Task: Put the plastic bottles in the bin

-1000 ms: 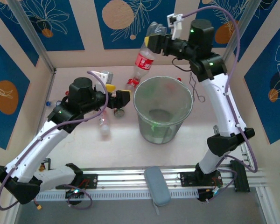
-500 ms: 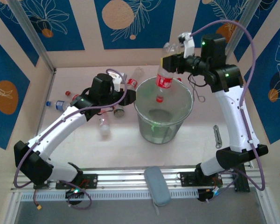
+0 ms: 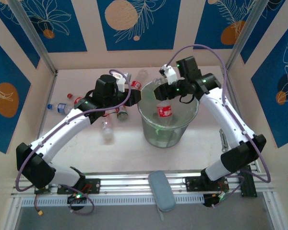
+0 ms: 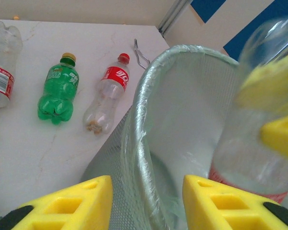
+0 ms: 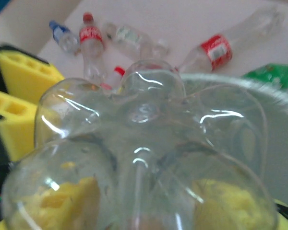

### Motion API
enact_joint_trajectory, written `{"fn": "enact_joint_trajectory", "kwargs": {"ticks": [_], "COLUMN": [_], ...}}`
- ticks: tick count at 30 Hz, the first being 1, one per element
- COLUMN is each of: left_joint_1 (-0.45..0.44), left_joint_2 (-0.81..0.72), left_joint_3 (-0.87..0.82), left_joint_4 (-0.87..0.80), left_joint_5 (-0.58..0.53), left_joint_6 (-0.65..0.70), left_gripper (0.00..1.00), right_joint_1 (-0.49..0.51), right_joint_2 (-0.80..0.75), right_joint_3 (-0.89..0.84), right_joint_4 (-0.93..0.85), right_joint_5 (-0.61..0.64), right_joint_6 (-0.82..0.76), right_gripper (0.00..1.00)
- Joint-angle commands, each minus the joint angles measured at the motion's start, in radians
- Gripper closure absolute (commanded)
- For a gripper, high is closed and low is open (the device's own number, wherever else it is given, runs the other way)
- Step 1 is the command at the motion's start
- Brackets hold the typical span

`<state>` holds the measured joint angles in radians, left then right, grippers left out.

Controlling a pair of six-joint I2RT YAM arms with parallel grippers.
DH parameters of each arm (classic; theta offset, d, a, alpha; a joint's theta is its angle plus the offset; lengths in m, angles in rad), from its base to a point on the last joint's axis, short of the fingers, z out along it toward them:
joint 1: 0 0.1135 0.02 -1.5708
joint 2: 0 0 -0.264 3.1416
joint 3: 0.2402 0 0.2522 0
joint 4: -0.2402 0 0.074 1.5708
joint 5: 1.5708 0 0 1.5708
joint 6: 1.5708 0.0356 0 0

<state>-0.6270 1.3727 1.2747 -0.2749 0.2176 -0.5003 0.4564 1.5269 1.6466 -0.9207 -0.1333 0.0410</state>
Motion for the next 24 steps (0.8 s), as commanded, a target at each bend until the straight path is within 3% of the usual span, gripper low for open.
{"fn": "enact_joint_trajectory", "kwargs": {"ticks": [1, 7, 19, 24], "left_joint_1": [-0.012, -0.012, -0.012, -0.013], "left_joint_2": [0.014, 0.024, 0.022, 0.023], "left_joint_3": [-0.015, -0.024, -0.032, -0.029], "left_joint_4": [0.018, 0.014, 0.016, 0.016], "left_joint_5": [0.024, 0.02, 0.02, 0.022], "left_joint_6": [-0.02, -0.028, -0.031, -0.031], "left_gripper": [0.57, 0.58, 0.62, 0.63], "right_joint_1": [0.021, 0.039, 0.04, 0.041], "right_joint_2": [0.016, 0.043, 0.056, 0.025], "right_joint_3": [-0.053, -0.119, -0.103, -0.076], "right_joint_4": [0.067, 0.131, 0.115, 0.085], "right_joint_5": [0.0, 0.002, 0.005, 0.017], "right_joint_6": [-0.02, -0.016, -0.01, -0.015], "right_gripper": [0.51, 0.5, 0.27, 0.23]}}
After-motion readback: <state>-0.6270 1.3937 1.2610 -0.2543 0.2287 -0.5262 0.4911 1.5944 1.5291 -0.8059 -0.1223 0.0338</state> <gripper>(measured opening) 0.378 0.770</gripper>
